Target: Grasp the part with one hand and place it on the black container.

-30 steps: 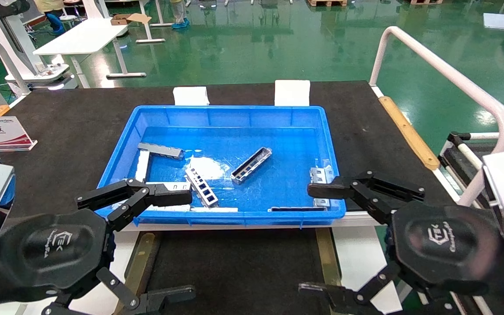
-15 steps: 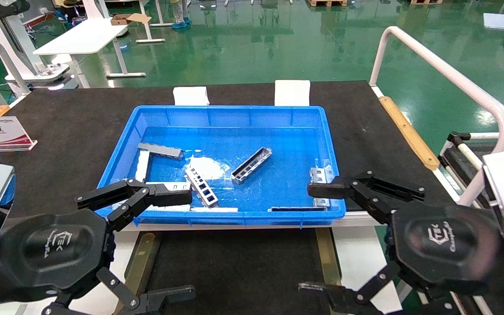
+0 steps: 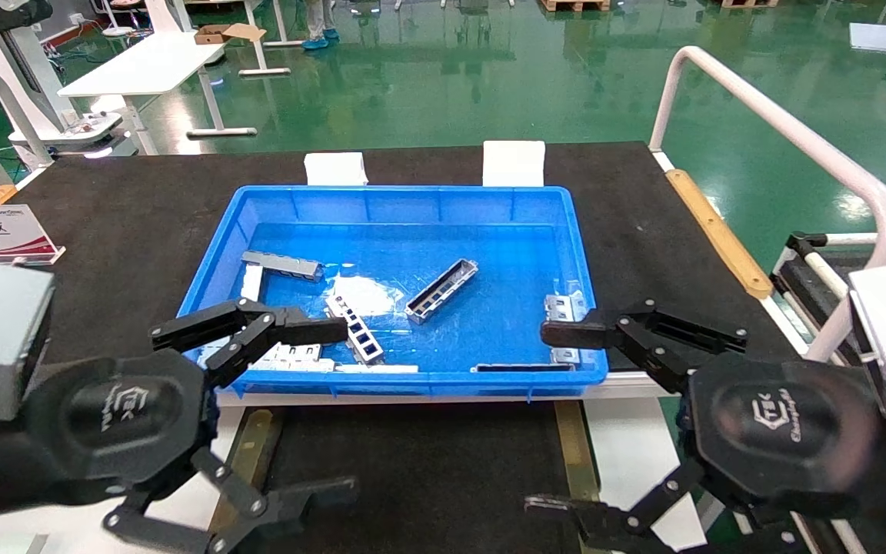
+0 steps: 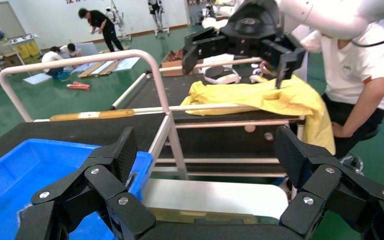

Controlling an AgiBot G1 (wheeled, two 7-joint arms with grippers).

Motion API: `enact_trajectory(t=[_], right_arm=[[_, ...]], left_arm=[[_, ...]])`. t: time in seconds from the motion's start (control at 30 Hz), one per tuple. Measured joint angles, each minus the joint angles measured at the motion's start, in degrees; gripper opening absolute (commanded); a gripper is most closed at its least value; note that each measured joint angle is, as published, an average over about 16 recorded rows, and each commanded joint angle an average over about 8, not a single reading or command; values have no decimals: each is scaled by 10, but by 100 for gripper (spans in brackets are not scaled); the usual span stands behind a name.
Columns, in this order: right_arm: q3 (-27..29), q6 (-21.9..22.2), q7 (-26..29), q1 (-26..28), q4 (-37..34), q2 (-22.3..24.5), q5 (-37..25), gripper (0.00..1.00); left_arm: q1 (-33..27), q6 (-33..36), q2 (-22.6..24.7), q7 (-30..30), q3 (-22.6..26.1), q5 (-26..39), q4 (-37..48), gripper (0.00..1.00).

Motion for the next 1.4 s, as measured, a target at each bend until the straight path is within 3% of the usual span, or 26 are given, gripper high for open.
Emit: enact_trajectory(t=[0.27,0.57,1.07,1.4], right_arm=[[0,0,0,0,0,0,0,100],[-1,0,0,0,0,0,0,100],[-1,0,-1,0,0,1,1,100],[-2,1,-1,0,0,1,1,100]], left_arm=[[-36,-37,41,6,28,67,25,100],[-91,-89,119,21,74,163,99,100],[-172,-251,295,72,136,306,311,100],[-203,-364,389,111,162,339,456,100]])
